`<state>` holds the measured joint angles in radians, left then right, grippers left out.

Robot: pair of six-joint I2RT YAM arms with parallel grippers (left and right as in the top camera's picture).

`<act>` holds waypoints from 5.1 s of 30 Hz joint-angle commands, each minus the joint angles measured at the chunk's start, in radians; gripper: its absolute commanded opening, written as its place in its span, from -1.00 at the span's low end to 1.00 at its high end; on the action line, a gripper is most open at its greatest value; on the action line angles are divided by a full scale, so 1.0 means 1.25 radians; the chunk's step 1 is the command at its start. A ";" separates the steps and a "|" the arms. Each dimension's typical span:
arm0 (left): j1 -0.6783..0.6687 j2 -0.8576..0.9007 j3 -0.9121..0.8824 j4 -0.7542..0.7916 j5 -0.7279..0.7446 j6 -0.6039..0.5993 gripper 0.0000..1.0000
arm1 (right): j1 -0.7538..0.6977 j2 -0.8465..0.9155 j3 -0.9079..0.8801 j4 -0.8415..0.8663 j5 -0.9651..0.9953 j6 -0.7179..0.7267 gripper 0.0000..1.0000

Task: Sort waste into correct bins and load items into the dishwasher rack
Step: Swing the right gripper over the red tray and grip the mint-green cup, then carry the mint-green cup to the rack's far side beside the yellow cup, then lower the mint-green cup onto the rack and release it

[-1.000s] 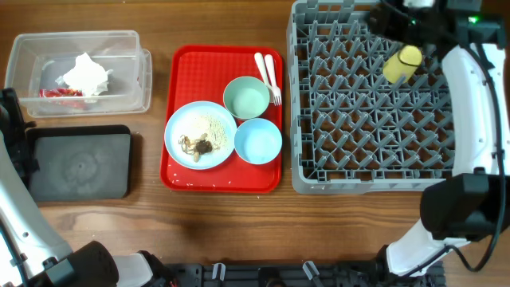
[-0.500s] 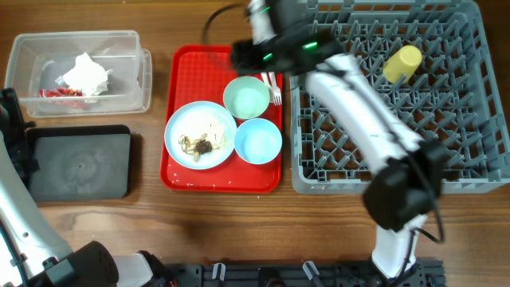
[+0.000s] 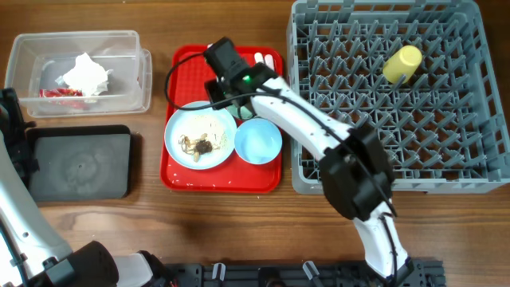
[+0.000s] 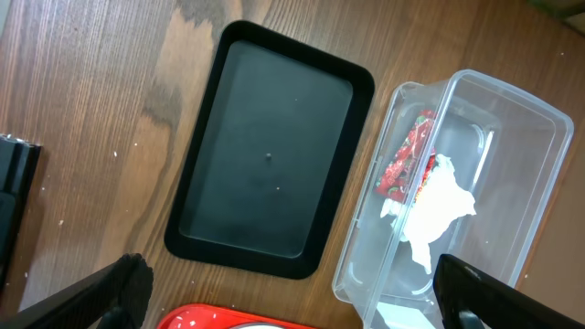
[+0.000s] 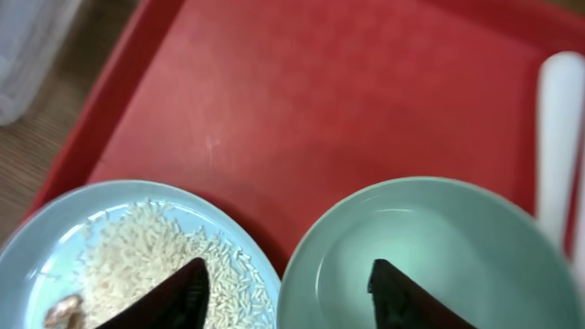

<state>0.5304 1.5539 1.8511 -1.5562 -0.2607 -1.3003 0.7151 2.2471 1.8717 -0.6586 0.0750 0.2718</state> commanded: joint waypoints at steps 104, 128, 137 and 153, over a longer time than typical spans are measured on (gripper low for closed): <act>0.004 0.003 -0.002 -0.001 -0.004 -0.014 1.00 | -0.680 0.018 0.040 -0.009 -0.975 0.203 -0.91; 0.004 0.003 -0.002 -0.001 -0.005 -0.013 1.00 | -0.716 -0.269 0.049 -0.173 -0.347 0.158 -0.01; 0.004 0.003 -0.002 -0.001 -0.005 -0.014 1.00 | -0.592 -0.222 0.042 -0.165 -0.253 0.117 -0.81; 0.004 0.003 -0.002 -0.001 -0.004 -0.014 1.00 | -0.505 -0.074 0.048 -0.184 -0.055 0.118 -0.91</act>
<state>0.5304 1.5539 1.8511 -1.5562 -0.2607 -1.3003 0.0906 2.1555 1.9217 -0.8772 -0.1246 0.4213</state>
